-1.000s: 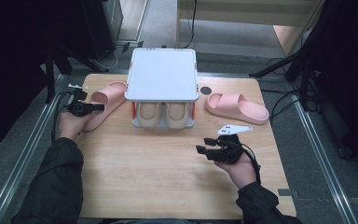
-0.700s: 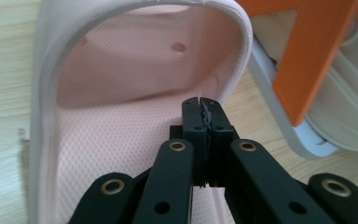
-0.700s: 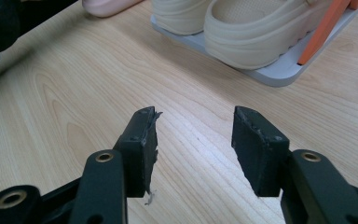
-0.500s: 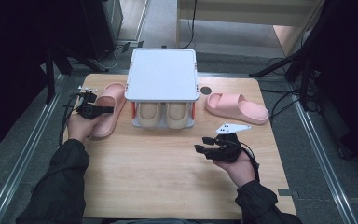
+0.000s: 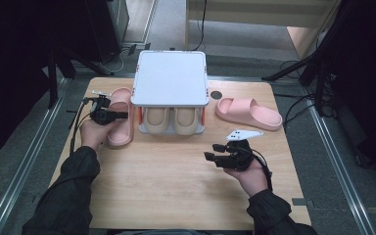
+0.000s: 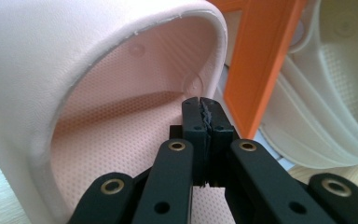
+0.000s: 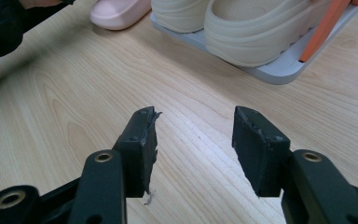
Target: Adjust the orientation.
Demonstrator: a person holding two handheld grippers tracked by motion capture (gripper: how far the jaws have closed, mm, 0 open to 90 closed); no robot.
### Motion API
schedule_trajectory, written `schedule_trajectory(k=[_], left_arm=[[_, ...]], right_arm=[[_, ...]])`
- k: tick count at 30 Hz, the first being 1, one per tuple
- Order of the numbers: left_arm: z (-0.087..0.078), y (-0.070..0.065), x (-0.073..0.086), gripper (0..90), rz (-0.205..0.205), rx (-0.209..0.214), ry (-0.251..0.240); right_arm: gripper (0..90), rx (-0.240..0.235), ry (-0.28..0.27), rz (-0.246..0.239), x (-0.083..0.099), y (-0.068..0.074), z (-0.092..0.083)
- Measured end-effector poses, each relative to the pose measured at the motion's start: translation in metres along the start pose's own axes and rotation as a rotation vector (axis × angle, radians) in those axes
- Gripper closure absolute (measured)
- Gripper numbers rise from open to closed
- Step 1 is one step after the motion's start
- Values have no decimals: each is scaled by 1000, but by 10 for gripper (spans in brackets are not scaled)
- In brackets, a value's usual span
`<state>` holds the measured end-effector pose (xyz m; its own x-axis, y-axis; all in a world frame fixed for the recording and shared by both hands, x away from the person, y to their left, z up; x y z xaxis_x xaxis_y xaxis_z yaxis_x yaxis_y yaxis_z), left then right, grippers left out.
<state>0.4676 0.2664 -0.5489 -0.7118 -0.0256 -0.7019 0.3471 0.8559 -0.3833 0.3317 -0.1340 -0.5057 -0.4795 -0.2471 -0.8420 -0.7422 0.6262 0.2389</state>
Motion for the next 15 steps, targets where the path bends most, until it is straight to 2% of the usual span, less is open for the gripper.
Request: schedule_trajectory(k=[3, 7, 15], left_arm=[[1, -2, -1, 878, 21, -8, 7], [-5, 1, -2, 839, 6, -6, 6], [-36, 3, -13, 743, 12, -19, -45]], right_arm=[[510, 0, -7, -6, -1, 0, 0], [506, 1, -3, 1, -1, 1, -1], [502, 2, 6, 17, 0, -1, -2]])
Point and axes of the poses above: each handheld gripper's, and its own axes: z roughly forward along the jaws, x roughly out of its underside, y roughly to its left, the point moved 5 cm from there along z, roughly forward along the jaws, and after that the axes turned 8 degrees about -y, right-handed, at the moved point
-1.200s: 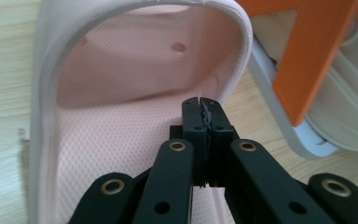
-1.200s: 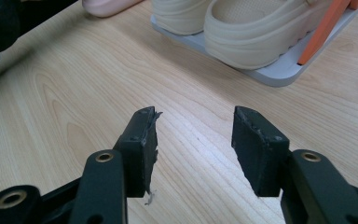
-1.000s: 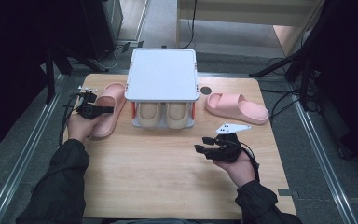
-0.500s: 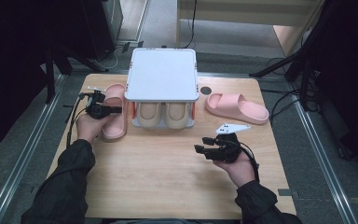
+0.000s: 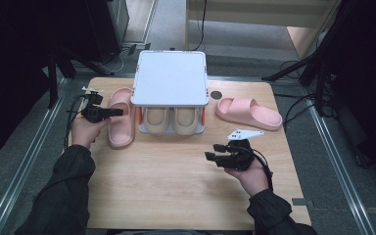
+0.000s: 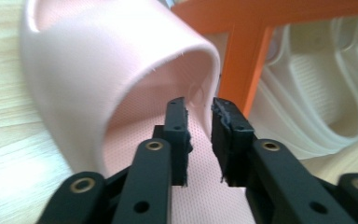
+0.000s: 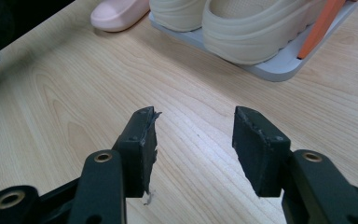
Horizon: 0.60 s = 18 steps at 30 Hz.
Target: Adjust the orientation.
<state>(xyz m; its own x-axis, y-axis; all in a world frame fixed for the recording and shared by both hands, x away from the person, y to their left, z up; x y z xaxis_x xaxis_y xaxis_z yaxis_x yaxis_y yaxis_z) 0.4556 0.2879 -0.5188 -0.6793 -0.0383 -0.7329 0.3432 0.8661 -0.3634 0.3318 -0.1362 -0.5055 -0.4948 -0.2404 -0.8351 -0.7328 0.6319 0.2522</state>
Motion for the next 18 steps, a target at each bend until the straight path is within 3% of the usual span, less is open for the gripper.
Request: schedule_trajectory(k=[6, 8, 13, 18], left_arm=[[-17, 5, -7, 726, 20, -36, -53], [-21, 8, -7, 715, 5, -36, -62], [-26, 23, -4, 613, -7, -97, -46], [-20, 38, 5, 549, -46, -119, -29]], right_arm=[[502, -1, -2, -4, 0, 0, 0], [501, 2, -1, 0, 0, 0, 0], [500, 0, -4, 5, 0, -1, 0], [498, -9, -10, 36, 0, -3, -1]])
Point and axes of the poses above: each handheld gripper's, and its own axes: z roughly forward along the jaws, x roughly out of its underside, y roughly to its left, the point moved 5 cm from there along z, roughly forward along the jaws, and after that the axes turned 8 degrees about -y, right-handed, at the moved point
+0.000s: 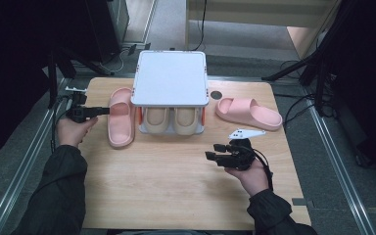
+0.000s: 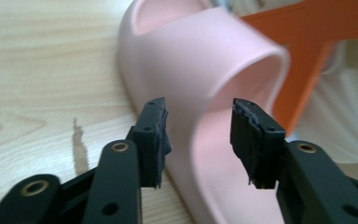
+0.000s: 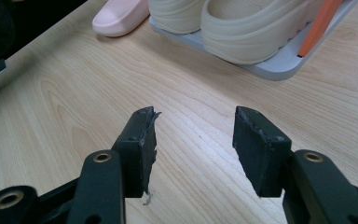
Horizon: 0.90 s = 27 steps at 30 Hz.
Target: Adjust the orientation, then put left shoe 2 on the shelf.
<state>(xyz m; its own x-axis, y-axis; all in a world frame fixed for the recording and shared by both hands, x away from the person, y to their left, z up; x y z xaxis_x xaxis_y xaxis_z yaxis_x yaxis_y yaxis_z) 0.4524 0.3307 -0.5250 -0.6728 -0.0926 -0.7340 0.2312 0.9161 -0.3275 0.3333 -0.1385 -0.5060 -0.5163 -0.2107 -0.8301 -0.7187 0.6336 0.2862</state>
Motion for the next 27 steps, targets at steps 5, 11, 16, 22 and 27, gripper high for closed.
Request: schedule_trajectory(k=[5, 11, 16, 22, 27], left_arm=[[12, 8, 5, 536, -17, -4, 16], [25, 9, 6, 535, -6, 0, 10], [36, 9, 6, 533, -7, -4, 18], [40, 12, 2, 544, -9, -33, -6], [40, 15, 0, 627, 13, -51, -21]], right_arm=[[498, 5, -2, 0, 1, 0, 0], [498, 18, 6, -3, 4, 1, -2], [498, 33, 5, 3, 7, -1, -5], [498, 52, 1, 10, 10, -3, -10], [498, 64, -1, 12, 11, -4, -12]])
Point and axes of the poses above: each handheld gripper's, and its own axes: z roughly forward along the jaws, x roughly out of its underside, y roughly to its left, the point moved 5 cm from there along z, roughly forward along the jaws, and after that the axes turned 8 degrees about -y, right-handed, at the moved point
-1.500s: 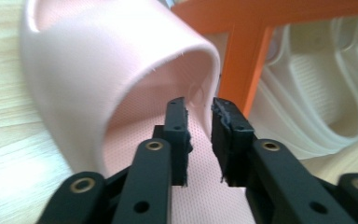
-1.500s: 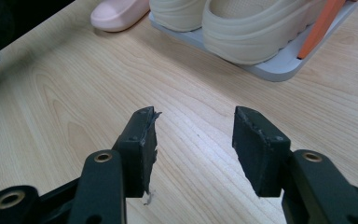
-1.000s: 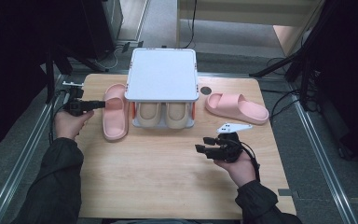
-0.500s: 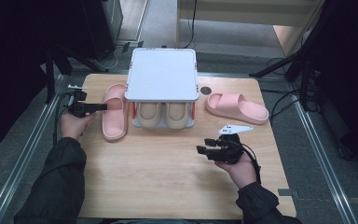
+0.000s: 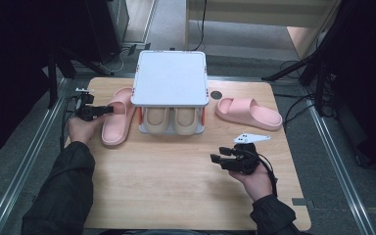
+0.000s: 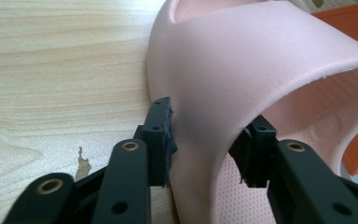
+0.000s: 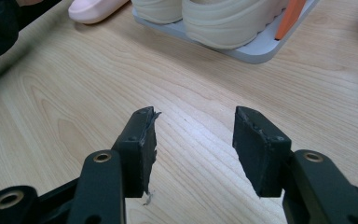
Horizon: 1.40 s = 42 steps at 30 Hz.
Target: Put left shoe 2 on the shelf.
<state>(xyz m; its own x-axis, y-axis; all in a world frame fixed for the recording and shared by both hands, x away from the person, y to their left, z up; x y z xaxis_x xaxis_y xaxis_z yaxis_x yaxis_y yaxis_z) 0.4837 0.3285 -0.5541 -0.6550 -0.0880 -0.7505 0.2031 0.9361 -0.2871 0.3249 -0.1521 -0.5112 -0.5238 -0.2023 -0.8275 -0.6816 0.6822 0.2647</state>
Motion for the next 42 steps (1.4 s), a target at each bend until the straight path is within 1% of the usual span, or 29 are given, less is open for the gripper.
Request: schedule_trajectory(k=[2, 4, 6, 8, 10, 12, 16, 18, 20, 22, 26, 28, 30, 32, 34, 36, 38, 42], left_arm=[[-1, -1, -1, 653, 17, -12, -3], [-2, 0, -1, 682, 19, -17, -1], [-3, 2, -1, 698, 0, -15, 0], [-5, 5, -1, 741, -10, -22, 2], [-6, 8, -1, 785, -31, -16, 7], [-8, 9, -2, 814, -24, -22, 8], [-10, 8, -3, 816, -28, -11, 11], [-11, 8, -4, 828, -37, -9, 13], [-13, 9, -5, 832, -55, -3, 8], [-15, 8, -7, 833, -55, 3, 1], [-17, 7, -7, 834, -78, 14, 18], [-17, 8, -7, 834, -84, 12, 28], [-18, 7, -7, 831, -69, 10, 37], [-19, 5, -7, 830, -65, 14, 42], [-21, 4, -7, 830, -68, 18, 45], [-23, 3, -8, 830, -63, 14, 50], [-26, 3, -8, 829, -66, 9, 53], [-32, 4, -8, 830, -100, 4, 52]], right_arm=[[498, 2, 0, 1, 0, 0, 0], [498, 2, 0, 3, 0, 0, -1], [498, 1, -2, 3, 0, -1, 0], [498, 0, 0, 1, 0, 0, 0], [498, -3, 0, -1, 0, 1, 0], [498, -4, -1, -2, 0, 1, 0], [498, -2, -3, -4, 0, 0, 0], [498, -2, -3, -3, 0, 0, 0], [498, -2, -2, -4, 0, 0, 0], [498, -3, -2, -5, 0, 0, 0], [498, -5, -2, -4, 0, 0, 0], [498, -5, 0, -3, -1, 0, 1], [498, -7, 2, -3, -1, 1, 1], [498, -11, 2, -7, -1, 1, 2], [498, -13, 3, -7, -2, 2, 3], [498, -19, 5, -13, -3, 2, 5], [497, -23, 7, -15, -4, 3, 6], [498, -36, 7, -28, -6, 4, 10]])
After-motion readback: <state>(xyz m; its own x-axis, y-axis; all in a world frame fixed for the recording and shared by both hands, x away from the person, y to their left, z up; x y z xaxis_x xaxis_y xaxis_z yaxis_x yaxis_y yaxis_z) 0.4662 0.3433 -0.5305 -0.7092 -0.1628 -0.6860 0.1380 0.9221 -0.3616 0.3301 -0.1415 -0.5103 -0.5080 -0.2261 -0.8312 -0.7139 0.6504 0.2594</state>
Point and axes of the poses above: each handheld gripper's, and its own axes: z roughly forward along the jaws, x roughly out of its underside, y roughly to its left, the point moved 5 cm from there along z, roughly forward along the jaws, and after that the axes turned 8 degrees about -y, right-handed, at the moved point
